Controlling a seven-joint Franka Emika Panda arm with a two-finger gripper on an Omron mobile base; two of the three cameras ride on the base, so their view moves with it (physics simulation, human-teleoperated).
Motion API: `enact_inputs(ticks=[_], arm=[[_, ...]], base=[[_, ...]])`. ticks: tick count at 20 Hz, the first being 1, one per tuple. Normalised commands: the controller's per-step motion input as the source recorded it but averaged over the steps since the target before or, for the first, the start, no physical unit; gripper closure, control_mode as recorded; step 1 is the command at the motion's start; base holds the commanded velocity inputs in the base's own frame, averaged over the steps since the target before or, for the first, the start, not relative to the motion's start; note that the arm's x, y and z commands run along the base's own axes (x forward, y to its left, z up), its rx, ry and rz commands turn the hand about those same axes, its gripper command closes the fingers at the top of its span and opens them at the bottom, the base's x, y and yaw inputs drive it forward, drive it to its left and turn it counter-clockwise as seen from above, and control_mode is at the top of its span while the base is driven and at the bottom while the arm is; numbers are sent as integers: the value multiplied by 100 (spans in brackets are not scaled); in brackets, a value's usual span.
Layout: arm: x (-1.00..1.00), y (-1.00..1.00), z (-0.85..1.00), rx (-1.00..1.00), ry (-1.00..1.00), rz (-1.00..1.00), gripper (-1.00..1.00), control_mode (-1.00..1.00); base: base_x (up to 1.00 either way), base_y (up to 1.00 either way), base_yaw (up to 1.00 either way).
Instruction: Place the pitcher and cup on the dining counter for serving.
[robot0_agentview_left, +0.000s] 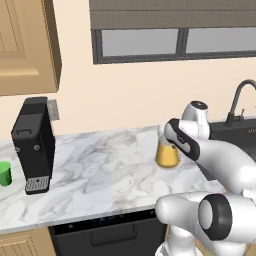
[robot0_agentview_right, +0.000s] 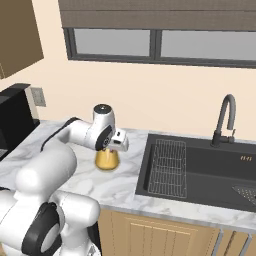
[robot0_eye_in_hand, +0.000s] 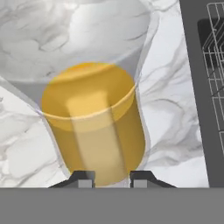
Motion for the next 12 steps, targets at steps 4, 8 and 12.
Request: enact_inputs(ticks=[4,8,12], arm=[[-1,0,7,0,-18,0,100,-100],[-16,0,36,1,-33,0,100,-100],[-30,0,54,7,-40,0,100,-100]], base=[[0,0,0],[0,0,0],[0,0,0]])
